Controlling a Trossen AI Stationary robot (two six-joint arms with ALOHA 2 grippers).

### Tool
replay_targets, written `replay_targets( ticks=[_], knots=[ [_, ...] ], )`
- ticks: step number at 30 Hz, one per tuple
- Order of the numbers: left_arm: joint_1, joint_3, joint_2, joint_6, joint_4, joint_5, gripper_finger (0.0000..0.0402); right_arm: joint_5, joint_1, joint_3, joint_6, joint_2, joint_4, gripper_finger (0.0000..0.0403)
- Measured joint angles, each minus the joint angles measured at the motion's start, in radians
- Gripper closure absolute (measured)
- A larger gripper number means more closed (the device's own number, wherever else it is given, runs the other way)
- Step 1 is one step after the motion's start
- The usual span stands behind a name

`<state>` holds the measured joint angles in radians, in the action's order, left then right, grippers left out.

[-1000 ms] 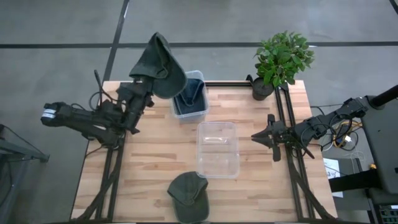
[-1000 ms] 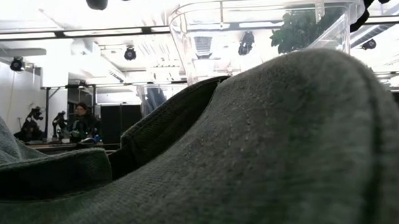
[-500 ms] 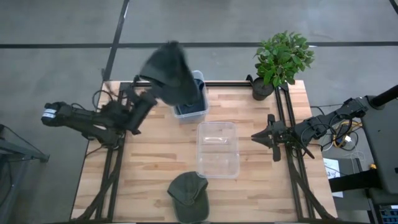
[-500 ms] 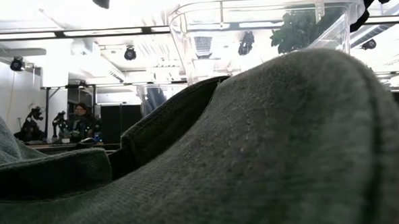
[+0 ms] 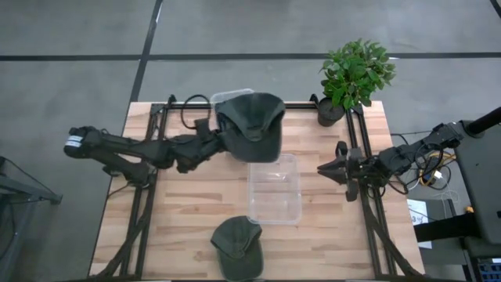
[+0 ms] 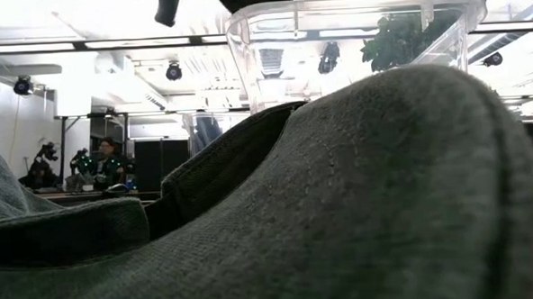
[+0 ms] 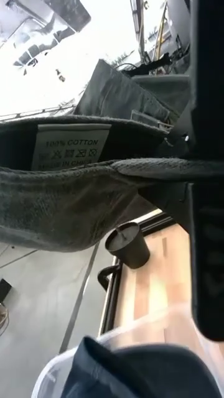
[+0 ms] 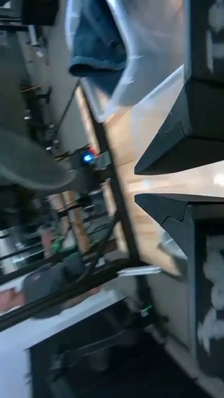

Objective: Pick & Place hat
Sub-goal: Put the top black cap into the bottom transparent bin

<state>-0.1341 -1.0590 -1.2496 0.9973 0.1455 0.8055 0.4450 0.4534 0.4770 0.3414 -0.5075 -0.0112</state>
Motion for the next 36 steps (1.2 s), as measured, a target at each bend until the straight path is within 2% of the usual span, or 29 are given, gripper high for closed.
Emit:
replay_targets(
  ticks=[3, 10, 14, 19, 22, 25, 30, 36],
  knots=[
    [0.001, -0.063, -0.076, -0.008, -0.009, 0.003, 0.04, 0.0, 0.0, 0.0, 0.002, 0.0, 0.064, 0.035],
    [0.0, -0.221, -0.233, -0.151, -0.053, 0.002, 0.04, -0.001, 0.0, 0.001, 0.075, -0.005, 0.175, 0.035],
    [-0.001, -0.304, -0.296, -0.261, -0.051, 0.001, 0.04, -0.006, 0.0, 0.032, 0.077, -0.027, 0.169, 0.0336],
    [-0.01, -0.372, -0.333, -0.394, -0.05, 0.004, 0.04, -0.005, 0.0, 0.106, 0.082, -0.074, 0.054, 0.0298],
    [-0.019, -0.393, -0.338, -0.452, -0.048, 0.008, 0.04, 0.046, 0.0, 0.167, 0.093, -0.11, -0.035, 0.0277],
    [-0.033, -0.396, -0.339, -0.506, -0.049, 0.055, 0.04, 0.121, 0.0, 0.235, 0.093, -0.157, -0.117, 0.0262],
    [-0.044, -0.395, -0.339, -0.572, -0.049, 0.145, 0.04, 0.16, 0.0, 0.332, 0.068, -0.246, -0.166, 0.025],
    [-0.045, -0.393, -0.339, -0.586, -0.042, 0.168, 0.04, 0.211, -0.002, 0.427, 0.061, -0.343, -0.211, 0.0249]
  ],
)
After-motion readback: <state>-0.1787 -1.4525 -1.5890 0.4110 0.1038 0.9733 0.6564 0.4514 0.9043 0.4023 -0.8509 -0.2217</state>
